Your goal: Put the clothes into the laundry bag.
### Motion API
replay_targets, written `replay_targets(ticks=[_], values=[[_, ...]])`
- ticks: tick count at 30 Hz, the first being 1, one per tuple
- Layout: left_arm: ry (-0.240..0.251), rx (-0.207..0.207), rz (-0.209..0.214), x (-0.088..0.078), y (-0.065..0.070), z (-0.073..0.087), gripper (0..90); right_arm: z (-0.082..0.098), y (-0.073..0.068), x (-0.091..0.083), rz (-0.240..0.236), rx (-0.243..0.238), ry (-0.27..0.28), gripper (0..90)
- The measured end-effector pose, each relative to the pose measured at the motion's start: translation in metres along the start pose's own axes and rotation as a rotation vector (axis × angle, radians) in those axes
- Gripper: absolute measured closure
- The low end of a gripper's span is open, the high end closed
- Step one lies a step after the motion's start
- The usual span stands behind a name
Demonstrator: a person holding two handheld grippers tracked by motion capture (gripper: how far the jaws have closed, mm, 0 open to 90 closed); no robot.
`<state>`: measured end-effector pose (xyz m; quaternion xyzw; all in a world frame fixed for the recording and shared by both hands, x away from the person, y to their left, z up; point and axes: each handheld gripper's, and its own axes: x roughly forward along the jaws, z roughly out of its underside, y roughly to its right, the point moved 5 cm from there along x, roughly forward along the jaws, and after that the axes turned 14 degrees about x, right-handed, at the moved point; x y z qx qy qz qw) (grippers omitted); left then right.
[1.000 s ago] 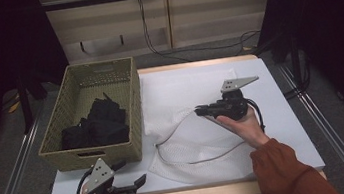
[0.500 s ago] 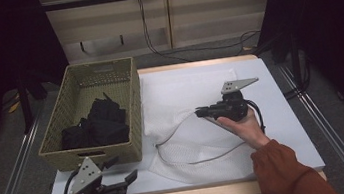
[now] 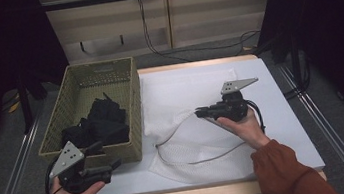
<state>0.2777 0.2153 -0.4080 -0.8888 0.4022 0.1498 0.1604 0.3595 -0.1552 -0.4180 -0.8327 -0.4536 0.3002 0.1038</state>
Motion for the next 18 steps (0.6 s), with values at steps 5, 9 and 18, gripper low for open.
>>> replay_targets(ticks=[5,9,18], values=[[-0.018,-0.004,-0.006,0.009,-0.010,-0.002,18.3,0.001,0.000,0.001,-0.002,0.002,-0.004,89.0],[-0.052,0.013,-0.026,0.017,-0.014,-0.004,18.3,0.001,0.001,0.001,-0.004,0.002,-0.003,88.9],[-0.067,0.016,0.019,0.028,-0.033,-0.021,15.1,0.001,0.003,0.001,-0.002,0.010,-0.007,89.2]])
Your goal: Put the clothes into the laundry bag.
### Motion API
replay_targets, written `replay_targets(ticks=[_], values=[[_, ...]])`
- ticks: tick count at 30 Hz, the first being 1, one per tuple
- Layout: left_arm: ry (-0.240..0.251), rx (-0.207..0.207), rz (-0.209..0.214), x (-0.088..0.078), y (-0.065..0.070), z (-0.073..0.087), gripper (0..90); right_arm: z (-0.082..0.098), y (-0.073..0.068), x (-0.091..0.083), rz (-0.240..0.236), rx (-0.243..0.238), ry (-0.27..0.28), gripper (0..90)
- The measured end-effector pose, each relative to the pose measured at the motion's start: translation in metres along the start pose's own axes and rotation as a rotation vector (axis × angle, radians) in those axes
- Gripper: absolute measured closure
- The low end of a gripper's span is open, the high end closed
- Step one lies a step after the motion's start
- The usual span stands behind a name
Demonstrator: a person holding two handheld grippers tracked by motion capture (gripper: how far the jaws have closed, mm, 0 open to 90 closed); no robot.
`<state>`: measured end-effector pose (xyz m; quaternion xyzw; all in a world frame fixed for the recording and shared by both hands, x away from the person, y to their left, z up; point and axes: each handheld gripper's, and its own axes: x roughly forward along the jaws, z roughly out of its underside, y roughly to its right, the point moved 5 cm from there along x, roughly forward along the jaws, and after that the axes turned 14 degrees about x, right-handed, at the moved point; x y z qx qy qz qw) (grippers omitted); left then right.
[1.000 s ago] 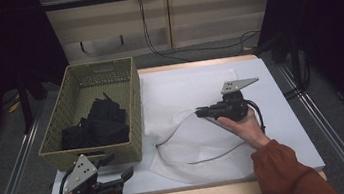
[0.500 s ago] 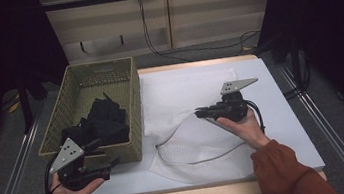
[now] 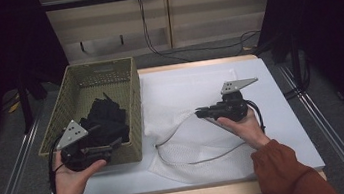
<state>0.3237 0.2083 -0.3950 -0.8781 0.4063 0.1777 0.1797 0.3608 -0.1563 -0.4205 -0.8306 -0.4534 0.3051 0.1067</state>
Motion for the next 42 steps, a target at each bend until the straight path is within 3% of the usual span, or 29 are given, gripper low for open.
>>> replay_targets(ticks=[7,13,21,25,27,29,31,35,37,42], values=[[0.004,0.005,-0.037,0.002,-0.025,-0.014,15.1,0.000,0.000,-0.001,-0.004,0.001,0.000,89.1],[-0.058,0.020,-0.073,0.009,-0.042,-0.016,15.1,0.001,0.001,0.000,-0.007,0.002,-0.001,89.0],[-0.095,0.005,-0.093,0.016,-0.071,-0.018,14.0,0.002,0.001,0.002,-0.012,0.008,-0.005,89.0],[-0.128,-0.023,-0.112,0.023,-0.090,-0.015,13.6,0.003,0.002,0.003,-0.019,0.015,-0.010,88.9],[-0.142,-0.017,-0.098,0.026,-0.093,-0.014,12.4,0.004,0.003,0.004,-0.020,0.016,-0.012,88.9],[-0.169,-0.007,-0.113,0.030,-0.098,-0.011,13.1,0.004,0.003,0.004,-0.022,0.018,-0.013,89.0],[-0.192,-0.035,-0.104,0.037,-0.104,-0.005,12.3,0.004,0.003,0.005,-0.019,0.020,-0.014,88.7],[-0.249,-0.052,-0.100,0.048,-0.105,0.007,10.7,0.004,0.002,0.005,-0.019,0.014,-0.016,88.5],[-0.242,-0.077,-0.097,0.051,-0.108,0.008,10.8,0.004,0.003,0.005,-0.020,0.018,-0.014,88.6],[-0.354,-0.069,-0.075,0.060,-0.118,0.021,9.6,0.005,0.004,0.005,-0.021,0.024,-0.018,88.7]])
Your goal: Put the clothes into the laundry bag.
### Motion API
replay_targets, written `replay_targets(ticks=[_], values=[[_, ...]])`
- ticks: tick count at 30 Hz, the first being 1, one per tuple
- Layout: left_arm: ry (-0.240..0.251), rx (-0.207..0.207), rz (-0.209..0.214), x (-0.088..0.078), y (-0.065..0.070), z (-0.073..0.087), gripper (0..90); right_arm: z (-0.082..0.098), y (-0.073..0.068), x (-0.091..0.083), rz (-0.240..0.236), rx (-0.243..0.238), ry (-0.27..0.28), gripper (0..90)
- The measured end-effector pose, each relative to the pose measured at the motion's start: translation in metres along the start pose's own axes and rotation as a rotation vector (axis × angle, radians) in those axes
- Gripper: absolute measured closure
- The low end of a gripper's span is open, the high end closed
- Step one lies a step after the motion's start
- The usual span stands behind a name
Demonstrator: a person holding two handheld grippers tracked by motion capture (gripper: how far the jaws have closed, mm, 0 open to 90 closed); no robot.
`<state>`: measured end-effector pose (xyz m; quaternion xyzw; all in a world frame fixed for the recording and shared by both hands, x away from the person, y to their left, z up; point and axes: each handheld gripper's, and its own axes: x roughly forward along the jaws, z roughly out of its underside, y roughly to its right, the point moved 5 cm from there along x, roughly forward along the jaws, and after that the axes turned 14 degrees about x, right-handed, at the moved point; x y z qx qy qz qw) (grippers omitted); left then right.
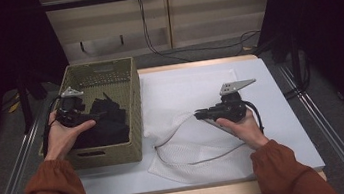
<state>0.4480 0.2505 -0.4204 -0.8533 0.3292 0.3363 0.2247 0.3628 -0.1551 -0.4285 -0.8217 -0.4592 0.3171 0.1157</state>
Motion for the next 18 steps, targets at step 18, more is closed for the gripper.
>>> replay_targets(ticks=[18], values=[[-0.292,-0.085,0.166,0.040,0.002,0.030,5.9,0.000,0.001,0.000,0.003,0.001,-0.002,88.9]])
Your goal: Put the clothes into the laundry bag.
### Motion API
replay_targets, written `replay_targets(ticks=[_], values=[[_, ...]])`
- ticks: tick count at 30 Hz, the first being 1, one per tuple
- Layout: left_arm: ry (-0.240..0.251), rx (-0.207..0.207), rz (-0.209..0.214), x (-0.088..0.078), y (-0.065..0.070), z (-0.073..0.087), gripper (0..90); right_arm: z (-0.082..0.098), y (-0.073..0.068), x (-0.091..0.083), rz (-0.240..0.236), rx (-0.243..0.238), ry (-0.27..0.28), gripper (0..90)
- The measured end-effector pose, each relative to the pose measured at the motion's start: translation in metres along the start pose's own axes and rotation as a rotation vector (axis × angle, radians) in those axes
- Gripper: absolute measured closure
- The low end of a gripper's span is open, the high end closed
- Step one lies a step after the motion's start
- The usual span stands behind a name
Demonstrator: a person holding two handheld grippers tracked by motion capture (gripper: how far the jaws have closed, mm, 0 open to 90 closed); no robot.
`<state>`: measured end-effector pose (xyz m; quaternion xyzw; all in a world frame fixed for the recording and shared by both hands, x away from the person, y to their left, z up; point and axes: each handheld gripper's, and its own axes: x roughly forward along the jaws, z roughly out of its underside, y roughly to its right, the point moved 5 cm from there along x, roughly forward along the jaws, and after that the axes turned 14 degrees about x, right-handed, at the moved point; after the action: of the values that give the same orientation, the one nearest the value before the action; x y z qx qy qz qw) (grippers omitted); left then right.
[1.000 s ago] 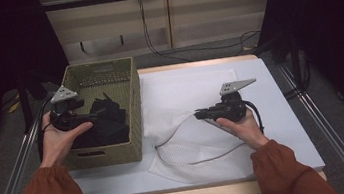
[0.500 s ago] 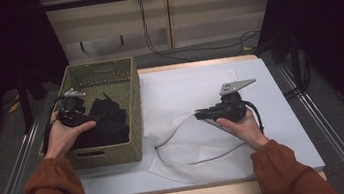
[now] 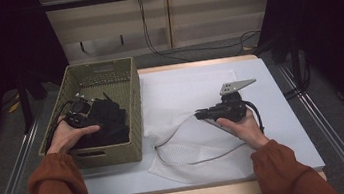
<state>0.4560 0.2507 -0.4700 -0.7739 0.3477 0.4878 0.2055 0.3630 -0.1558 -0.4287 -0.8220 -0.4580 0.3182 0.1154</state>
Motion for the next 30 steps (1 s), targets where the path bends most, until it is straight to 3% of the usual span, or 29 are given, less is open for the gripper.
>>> replay_targets(ticks=[2,3,5,7,11,13,16,18,22,24,29,30], values=[[-0.075,0.045,0.027,0.005,0.000,0.004,6.2,0.000,0.000,0.000,0.000,-0.002,0.000,88.8],[-0.094,0.046,0.031,0.007,0.000,0.006,5.9,0.000,0.000,0.000,0.002,-0.004,0.000,88.8],[-0.095,0.039,0.024,0.009,0.001,0.006,4.3,0.000,0.000,-0.001,0.002,-0.007,0.001,88.8],[-0.120,0.067,0.012,0.011,0.000,0.007,3.3,0.000,0.000,-0.001,0.002,-0.006,0.000,88.8],[-0.153,0.038,-0.039,0.018,-0.005,0.010,0.1,0.001,0.000,0.000,0.004,-0.006,-0.003,88.8],[-0.184,0.031,-0.022,0.019,-0.008,0.012,0.1,0.001,-0.001,0.000,0.004,-0.008,-0.003,88.8],[-0.160,0.013,-0.023,0.023,-0.007,0.012,0.1,0.001,-0.001,0.000,0.005,-0.011,-0.004,88.8],[-0.189,0.037,-0.002,0.023,-0.006,0.013,0.2,0.001,-0.001,0.000,0.005,-0.010,-0.005,88.8],[-0.183,0.118,0.026,0.024,-0.002,0.009,3.7,0.002,-0.001,0.000,0.008,-0.009,-0.007,88.6],[-0.190,0.134,0.028,0.024,0.000,0.009,3.8,0.002,0.000,-0.001,0.016,-0.013,-0.006,88.6],[-0.171,0.150,0.038,0.031,0.004,0.010,0.0,0.001,-0.001,-0.001,0.020,-0.016,-0.001,88.5],[-0.157,0.128,0.039,0.033,0.005,0.009,0.0,0.001,-0.001,-0.001,0.019,-0.013,-0.004,88.5]])
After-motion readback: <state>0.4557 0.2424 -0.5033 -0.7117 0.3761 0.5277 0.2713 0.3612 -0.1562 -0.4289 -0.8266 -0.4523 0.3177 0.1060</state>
